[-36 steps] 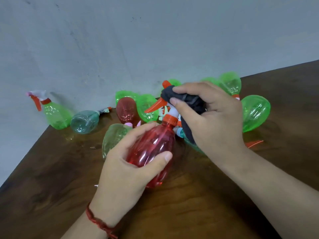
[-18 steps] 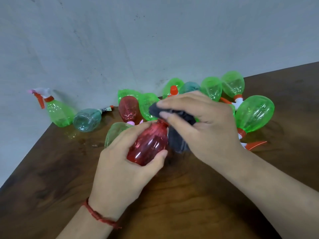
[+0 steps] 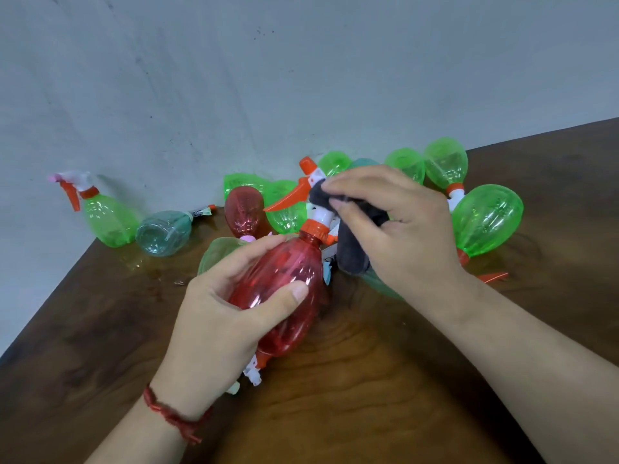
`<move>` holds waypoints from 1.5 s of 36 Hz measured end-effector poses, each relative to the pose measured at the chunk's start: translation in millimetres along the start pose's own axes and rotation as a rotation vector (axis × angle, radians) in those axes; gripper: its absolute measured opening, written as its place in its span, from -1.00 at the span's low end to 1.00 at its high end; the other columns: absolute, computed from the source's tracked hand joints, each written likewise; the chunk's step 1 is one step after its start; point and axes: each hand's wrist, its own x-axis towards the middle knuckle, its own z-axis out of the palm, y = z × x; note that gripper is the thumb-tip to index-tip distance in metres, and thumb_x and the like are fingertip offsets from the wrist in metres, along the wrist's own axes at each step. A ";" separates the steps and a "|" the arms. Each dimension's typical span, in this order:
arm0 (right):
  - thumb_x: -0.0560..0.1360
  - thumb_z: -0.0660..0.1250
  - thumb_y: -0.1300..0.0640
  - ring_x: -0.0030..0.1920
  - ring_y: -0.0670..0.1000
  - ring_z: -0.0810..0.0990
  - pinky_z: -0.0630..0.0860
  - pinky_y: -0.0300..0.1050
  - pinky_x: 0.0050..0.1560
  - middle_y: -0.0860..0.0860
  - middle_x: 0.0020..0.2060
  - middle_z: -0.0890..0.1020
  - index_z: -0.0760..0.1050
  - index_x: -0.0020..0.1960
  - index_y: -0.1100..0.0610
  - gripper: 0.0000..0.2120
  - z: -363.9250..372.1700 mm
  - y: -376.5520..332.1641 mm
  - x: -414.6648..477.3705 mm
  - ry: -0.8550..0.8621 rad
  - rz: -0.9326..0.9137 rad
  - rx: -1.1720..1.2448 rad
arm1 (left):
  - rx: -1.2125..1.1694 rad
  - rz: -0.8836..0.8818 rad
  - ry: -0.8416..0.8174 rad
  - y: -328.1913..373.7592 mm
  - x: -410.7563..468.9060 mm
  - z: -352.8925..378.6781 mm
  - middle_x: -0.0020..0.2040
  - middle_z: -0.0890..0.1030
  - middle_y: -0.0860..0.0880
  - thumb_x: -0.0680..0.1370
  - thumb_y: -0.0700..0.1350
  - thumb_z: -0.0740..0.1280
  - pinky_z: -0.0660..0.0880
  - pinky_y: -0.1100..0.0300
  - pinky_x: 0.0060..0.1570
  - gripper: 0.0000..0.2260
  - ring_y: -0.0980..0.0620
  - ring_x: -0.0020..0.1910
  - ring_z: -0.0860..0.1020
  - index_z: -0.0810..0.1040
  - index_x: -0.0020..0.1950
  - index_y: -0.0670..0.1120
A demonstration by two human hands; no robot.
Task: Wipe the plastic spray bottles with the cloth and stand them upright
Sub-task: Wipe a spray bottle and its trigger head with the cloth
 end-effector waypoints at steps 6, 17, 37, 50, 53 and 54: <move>0.55 0.44 0.41 0.12 -0.05 0.71 0.65 -0.03 0.13 0.00 0.08 0.74 0.76 0.09 0.19 -0.78 4.8 -2.6 -7.5 0.019 -0.018 0.015 | -0.139 0.002 0.035 1.0 2.2 -8.4 0.26 0.73 -0.02 0.33 0.07 0.62 0.68 0.09 0.16 -0.49 -0.05 0.25 0.71 0.74 0.28 0.11; 0.58 0.47 0.34 0.20 -0.04 0.72 0.60 -0.09 0.28 -0.06 0.09 0.77 0.73 0.16 0.08 -0.76 -0.4 -4.2 6.6 0.020 0.395 0.488 | -0.122 -0.014 -0.103 -0.7 3.0 -5.1 0.23 0.75 0.03 0.37 -0.07 0.65 0.66 0.20 0.13 -0.57 0.01 0.23 0.72 0.76 0.21 0.19; 0.56 0.50 0.30 0.21 -0.12 0.70 0.61 0.08 0.33 -0.18 0.11 0.76 0.77 0.12 -0.09 -0.69 12.5 -32.7 -25.3 -0.393 0.554 0.508 | -0.256 0.038 0.228 -9.9 11.2 -16.8 0.39 0.63 -0.05 0.50 0.20 0.47 0.61 -0.22 0.27 -0.43 -0.17 0.35 0.64 0.53 0.47 0.05; 0.59 0.42 0.39 0.34 -0.21 0.61 0.52 0.05 0.45 -0.25 0.20 0.72 0.75 0.15 -0.07 -0.62 27.5 -39.2 -30.7 -0.359 0.601 0.479 | -0.068 -0.011 0.072 -5.6 15.5 -35.7 0.30 0.68 0.08 0.49 0.13 0.55 0.63 0.06 0.25 -0.41 0.05 0.31 0.66 0.49 0.48 0.06; 0.62 0.41 0.35 0.33 -0.19 0.62 0.53 0.06 0.44 -0.24 0.21 0.71 0.73 0.21 -0.13 -0.60 34.2 -49.6 -22.8 -0.385 0.587 0.470 | -0.090 0.025 0.176 3.4 14.8 -47.7 0.27 0.70 0.09 0.46 0.02 0.58 0.63 0.17 0.21 -0.42 0.08 0.27 0.67 0.51 0.45 0.03; 0.62 0.41 0.33 0.31 -0.18 0.64 0.55 0.06 0.42 -0.23 0.20 0.72 0.73 0.22 -0.14 -0.60 38.1 -53.6 -19.1 -0.405 0.582 0.453 | -0.100 0.034 0.222 5.1 14.5 -54.0 0.25 0.71 0.09 0.46 0.00 0.59 0.63 0.19 0.21 -0.44 0.09 0.26 0.68 0.52 0.43 0.03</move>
